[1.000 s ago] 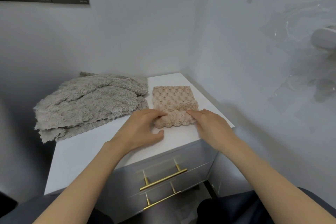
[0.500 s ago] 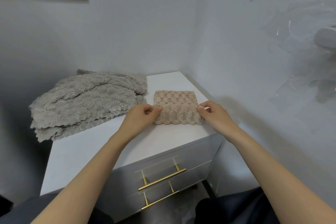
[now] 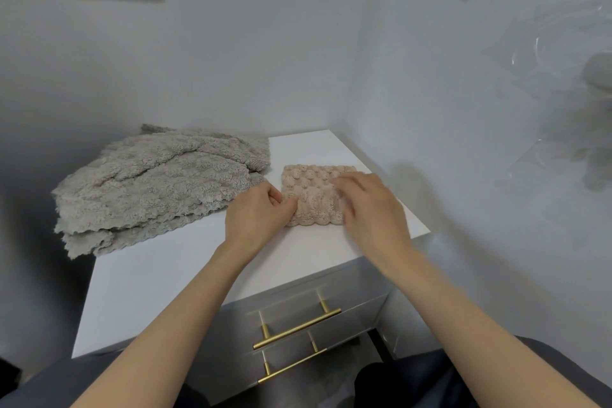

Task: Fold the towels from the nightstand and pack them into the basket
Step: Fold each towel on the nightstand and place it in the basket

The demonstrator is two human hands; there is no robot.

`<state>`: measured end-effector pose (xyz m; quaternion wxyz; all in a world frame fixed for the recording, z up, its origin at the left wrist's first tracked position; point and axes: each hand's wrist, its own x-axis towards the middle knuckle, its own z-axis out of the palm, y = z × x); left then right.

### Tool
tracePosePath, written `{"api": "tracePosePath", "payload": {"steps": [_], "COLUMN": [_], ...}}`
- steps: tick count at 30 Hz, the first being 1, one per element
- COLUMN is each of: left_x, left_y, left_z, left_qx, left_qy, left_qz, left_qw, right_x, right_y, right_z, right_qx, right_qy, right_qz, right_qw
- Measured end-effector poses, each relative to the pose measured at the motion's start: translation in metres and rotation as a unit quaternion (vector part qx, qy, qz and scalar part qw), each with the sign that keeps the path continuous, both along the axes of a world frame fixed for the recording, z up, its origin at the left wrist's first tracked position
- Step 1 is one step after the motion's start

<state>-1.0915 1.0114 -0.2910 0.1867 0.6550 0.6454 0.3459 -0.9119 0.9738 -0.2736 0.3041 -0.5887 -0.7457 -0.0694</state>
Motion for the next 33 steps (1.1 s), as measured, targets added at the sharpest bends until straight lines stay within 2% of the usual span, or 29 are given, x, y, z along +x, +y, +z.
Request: {"api": "tracePosePath", "payload": {"steps": [2,5,14,17,20,22,25,29,33], "left_x": [0.0,0.0,0.0,0.0,0.0,-0.001,-0.007,-0.019,-0.017], "left_y": [0.0,0.001,0.0,-0.002,-0.005,-0.008,-0.011,-0.012,-0.014], "left_z": [0.0,0.0,0.002,0.0,0.0,0.001,0.005,0.011,0.013], "left_qx": [-0.003,-0.008,-0.003,0.068,0.162,0.19,0.168,0.061,0.066], "left_qy": [0.004,-0.001,0.027,0.025,0.045,0.083,0.123,0.196,0.177], "left_qz": [0.004,0.005,0.003,-0.014,-0.089,-0.144,-0.184,-0.232,-0.207], "left_qw": [1.0,1.0,1.0,0.997,0.982,0.968,0.961,0.951,0.96], "right_x": [-0.012,-0.022,-0.007,0.006,0.016,0.022,0.033,0.04,0.041], "right_y": [-0.005,-0.007,-0.006,-0.008,-0.007,-0.005,-0.001,0.003,0.007], "right_z": [-0.006,-0.015,-0.021,-0.017,-0.013,-0.012,-0.01,-0.01,-0.012], "right_qx": [-0.007,-0.071,-0.126,-0.13,-0.14,-0.143,-0.157,-0.163,-0.151], "right_qy": [-0.038,-0.106,-0.119,-0.118,-0.126,-0.139,-0.129,-0.117,-0.049], "right_qz": [0.06,0.087,0.026,-0.005,-0.018,-0.006,0.019,0.041,0.07], "right_qw": [0.997,0.988,0.984,0.984,0.982,0.98,0.979,0.979,0.985]}}
